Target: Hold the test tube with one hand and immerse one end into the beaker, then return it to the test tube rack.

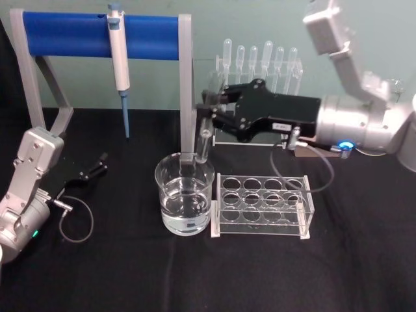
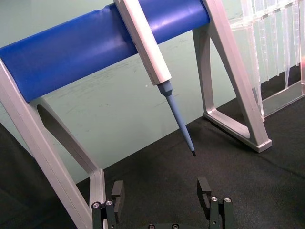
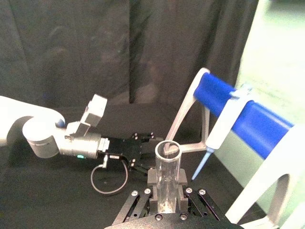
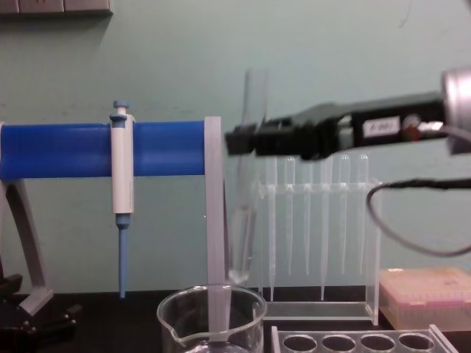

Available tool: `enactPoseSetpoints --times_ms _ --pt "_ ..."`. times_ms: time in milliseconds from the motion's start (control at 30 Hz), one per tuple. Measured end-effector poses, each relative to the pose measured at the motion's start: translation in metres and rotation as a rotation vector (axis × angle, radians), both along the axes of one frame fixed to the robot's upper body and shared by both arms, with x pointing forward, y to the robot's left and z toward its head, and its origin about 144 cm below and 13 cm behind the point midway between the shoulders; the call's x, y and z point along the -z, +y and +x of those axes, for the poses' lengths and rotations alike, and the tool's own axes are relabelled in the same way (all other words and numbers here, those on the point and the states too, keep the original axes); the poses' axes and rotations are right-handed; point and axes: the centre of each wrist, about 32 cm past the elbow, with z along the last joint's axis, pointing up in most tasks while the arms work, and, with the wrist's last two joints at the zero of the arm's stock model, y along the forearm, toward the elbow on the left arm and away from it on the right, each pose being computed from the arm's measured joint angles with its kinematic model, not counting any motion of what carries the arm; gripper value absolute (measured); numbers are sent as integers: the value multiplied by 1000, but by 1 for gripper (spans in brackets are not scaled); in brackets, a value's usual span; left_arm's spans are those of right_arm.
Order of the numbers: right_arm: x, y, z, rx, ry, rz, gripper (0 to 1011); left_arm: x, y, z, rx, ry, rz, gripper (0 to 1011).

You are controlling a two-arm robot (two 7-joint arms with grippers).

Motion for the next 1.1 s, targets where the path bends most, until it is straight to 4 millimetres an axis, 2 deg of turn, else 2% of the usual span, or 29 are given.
enactPoseSetpoints --times_ms 133,367,600,733,1100 --pt "-10 -13 -6 11 -14 12 224 0 0 0 0 0 0 1000" --pt "-11 -36 -16 43 -22 -7 224 0 0 0 0 0 0 1000" --pt "2 -64 -28 87 -19 -36 224 0 0 0 0 0 0 1000" --pt "17 -77 -33 106 2 -38 224 0 0 0 0 0 0 1000" --pt "36 -87 -40 110 28 -36 224 0 0 0 0 0 0 1000"
